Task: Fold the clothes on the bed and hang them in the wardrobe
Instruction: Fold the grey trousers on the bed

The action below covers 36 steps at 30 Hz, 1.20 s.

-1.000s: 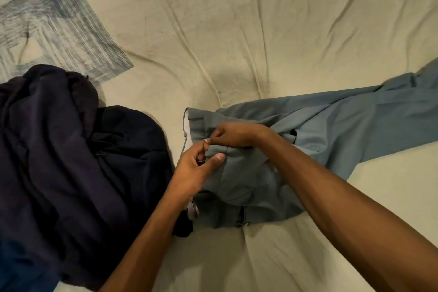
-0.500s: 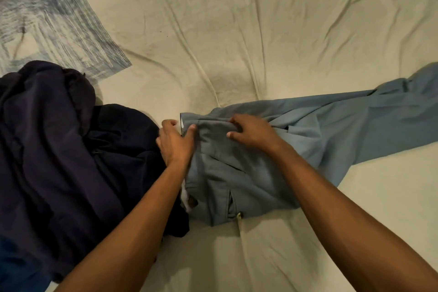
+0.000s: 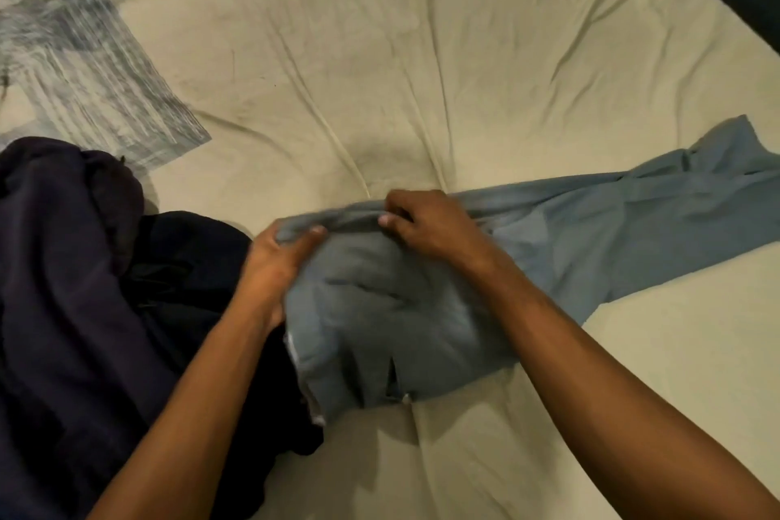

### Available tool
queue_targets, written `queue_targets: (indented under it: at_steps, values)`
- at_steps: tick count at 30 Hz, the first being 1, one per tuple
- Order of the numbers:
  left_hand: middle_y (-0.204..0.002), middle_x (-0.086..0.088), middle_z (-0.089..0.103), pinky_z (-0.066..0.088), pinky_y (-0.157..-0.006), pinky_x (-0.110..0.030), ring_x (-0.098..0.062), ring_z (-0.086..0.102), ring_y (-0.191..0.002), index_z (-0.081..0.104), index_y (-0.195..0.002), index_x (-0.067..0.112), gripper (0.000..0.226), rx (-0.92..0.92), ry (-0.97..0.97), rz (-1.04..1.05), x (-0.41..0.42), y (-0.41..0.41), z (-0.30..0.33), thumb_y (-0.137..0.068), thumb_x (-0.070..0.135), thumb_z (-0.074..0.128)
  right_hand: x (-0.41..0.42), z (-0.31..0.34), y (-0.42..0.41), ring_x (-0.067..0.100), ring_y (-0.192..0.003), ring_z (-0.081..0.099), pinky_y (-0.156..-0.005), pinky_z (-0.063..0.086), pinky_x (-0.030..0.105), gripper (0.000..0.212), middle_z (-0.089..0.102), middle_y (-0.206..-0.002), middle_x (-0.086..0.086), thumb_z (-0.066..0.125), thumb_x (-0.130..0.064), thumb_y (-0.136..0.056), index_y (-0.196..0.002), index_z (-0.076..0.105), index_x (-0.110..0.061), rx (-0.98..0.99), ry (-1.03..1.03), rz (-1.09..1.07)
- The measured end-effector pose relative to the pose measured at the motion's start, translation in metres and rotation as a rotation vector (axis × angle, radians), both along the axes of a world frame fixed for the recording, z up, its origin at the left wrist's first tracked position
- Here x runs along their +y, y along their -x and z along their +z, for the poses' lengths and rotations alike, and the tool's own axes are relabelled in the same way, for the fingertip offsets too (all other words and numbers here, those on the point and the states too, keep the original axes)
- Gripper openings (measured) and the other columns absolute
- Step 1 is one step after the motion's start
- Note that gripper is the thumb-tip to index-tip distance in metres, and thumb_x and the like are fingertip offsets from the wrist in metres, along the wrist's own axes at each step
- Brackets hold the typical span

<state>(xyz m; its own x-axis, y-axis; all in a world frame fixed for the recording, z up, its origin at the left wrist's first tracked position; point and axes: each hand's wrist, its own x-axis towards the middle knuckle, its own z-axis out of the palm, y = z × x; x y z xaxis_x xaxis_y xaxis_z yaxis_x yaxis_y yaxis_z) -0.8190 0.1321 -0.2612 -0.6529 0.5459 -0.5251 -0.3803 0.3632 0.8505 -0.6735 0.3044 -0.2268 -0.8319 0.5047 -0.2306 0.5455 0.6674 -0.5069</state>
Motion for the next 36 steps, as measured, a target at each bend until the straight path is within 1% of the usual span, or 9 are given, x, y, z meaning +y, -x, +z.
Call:
queue_targets:
  at_steps: [5, 12, 15, 18, 20, 25, 31, 33, 36]
  values:
    - [-0.110, -0.011, 0.067, 0.056, -0.089, -0.051, -0.035, 0.064, -0.104, 0.057, -0.114, 0.016, 0.066, 0.211, 0.399, 0.091, -0.009, 0.042, -0.047, -0.069, 0.063, 0.068, -0.007, -0.009, 0.006, 0.028, -0.110, 0.058, -0.092, 0.046, 0.044, 0.031, 0.064, -0.123, 0.005, 0.052, -0.030, -0.099, -0.127, 0.058, -0.021, 0.107, -0.169, -0.154]
    - [-0.148, -0.020, 0.037, 0.041, -0.102, -0.050, -0.043, 0.045, -0.129, 0.032, -0.145, 0.005, 0.081, 0.360, 0.603, 0.118, -0.007, -0.008, -0.035, -0.089, 0.050, 0.068, 0.015, -0.041, -0.054, 0.033, -0.121, 0.052, -0.101, 0.040, 0.045, 0.037, 0.059, -0.135, 0.010, 0.052, -0.020, -0.097, -0.133, 0.056, -0.016, 0.032, -0.235, -0.342]
    - [-0.144, -0.024, 0.044, 0.043, -0.100, -0.049, -0.045, 0.048, -0.126, 0.033, -0.141, 0.002, 0.081, 0.235, 0.612, 0.207, -0.001, -0.008, -0.037, -0.088, 0.052, 0.068, 0.038, -0.043, -0.069, 0.033, -0.127, 0.047, -0.103, 0.037, 0.045, 0.043, 0.053, -0.141, 0.010, 0.053, -0.022, -0.097, -0.140, 0.051, -0.018, -0.080, -0.236, -0.298]
    - [-0.125, -0.021, 0.059, 0.049, -0.089, -0.046, -0.041, 0.058, -0.110, 0.050, -0.126, -0.002, 0.074, 0.176, 0.562, 0.237, 0.003, -0.001, -0.037, -0.086, 0.057, 0.068, 0.062, -0.044, -0.075, 0.029, -0.133, 0.043, -0.107, 0.037, 0.047, 0.048, 0.049, -0.146, 0.005, 0.056, -0.028, -0.096, -0.143, 0.047, -0.024, -0.200, -0.153, -0.175]
    - [-0.111, -0.008, 0.064, 0.052, -0.085, -0.040, -0.030, 0.061, -0.101, 0.058, -0.110, 0.004, 0.058, 0.214, 0.442, 0.250, 0.001, 0.000, -0.035, -0.085, 0.055, 0.070, 0.076, -0.045, -0.077, 0.028, -0.132, 0.044, -0.106, 0.038, 0.048, 0.046, 0.051, -0.145, 0.003, 0.055, -0.028, -0.095, -0.140, 0.049, -0.026, -0.262, -0.138, -0.123]
    - [-0.092, 0.008, 0.065, 0.047, -0.070, -0.022, -0.002, 0.060, -0.081, 0.062, -0.105, 0.019, 0.027, 0.517, 0.166, 0.231, -0.007, 0.003, -0.016, -0.094, 0.044, 0.065, 0.103, -0.048, -0.085, 0.030, -0.122, 0.050, -0.099, 0.041, 0.047, 0.027, 0.060, -0.131, 0.006, 0.051, -0.027, -0.097, -0.122, 0.062, -0.023, -0.348, -0.203, -0.066]
    - [-0.096, -0.009, 0.064, 0.050, -0.084, -0.043, -0.034, 0.061, -0.097, 0.059, -0.099, 0.011, 0.035, 0.489, 0.381, 0.167, -0.005, 0.020, -0.049, -0.097, 0.046, 0.057, 0.135, -0.048, -0.089, 0.032, -0.089, 0.060, -0.072, 0.040, 0.037, 0.026, 0.067, -0.091, 0.009, 0.048, -0.036, -0.100, -0.088, 0.057, -0.015, -0.225, -0.168, -0.197]
    - [-0.108, -0.016, 0.064, 0.049, -0.091, -0.049, -0.041, 0.059, -0.104, 0.058, -0.107, 0.009, 0.046, 0.430, 0.492, 0.159, 0.001, 0.023, -0.051, -0.095, 0.053, 0.056, 0.142, -0.051, -0.086, 0.032, -0.091, 0.059, -0.073, 0.036, 0.036, 0.025, 0.066, -0.094, 0.009, 0.047, -0.037, -0.101, -0.090, 0.056, -0.017, -0.268, -0.201, -0.161]
    - [-0.122, -0.017, 0.058, 0.045, -0.088, -0.045, -0.042, 0.055, -0.113, 0.053, -0.125, 0.008, 0.070, 0.336, 0.547, 0.185, 0.014, 0.030, -0.048, -0.087, 0.066, 0.059, 0.151, -0.061, -0.081, 0.030, -0.103, 0.055, -0.081, 0.040, 0.039, 0.023, 0.062, -0.108, 0.008, 0.047, -0.036, -0.102, -0.099, 0.060, -0.017, -0.295, -0.209, -0.098]
